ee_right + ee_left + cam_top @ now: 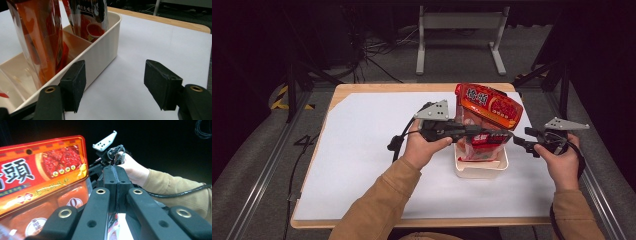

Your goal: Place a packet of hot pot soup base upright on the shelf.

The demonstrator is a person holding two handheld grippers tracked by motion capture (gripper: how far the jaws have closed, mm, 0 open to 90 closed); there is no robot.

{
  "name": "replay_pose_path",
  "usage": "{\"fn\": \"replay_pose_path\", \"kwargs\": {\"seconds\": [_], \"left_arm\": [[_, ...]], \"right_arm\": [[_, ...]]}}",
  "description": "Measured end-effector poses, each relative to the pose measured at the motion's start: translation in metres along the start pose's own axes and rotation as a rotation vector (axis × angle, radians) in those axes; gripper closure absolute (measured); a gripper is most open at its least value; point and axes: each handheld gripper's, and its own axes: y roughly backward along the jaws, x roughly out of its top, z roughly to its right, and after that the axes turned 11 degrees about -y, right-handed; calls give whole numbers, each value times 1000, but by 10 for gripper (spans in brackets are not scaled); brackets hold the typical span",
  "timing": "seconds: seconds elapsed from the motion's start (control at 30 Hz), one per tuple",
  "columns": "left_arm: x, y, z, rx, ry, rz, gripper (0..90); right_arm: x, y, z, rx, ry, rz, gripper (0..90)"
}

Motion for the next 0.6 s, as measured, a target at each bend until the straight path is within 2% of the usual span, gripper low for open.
{"fn": "replay_pose_path", "kwargs": {"seconds": [0.3,0.6], "left_arm": [[-5,-13,3,-25,-8,-13,900],[-14,-17,2,-32,6,-36,900]], "right_arm": [[0,0,0,2,-2,1,347],[0,0,1,3,-4,-1,345]]}}
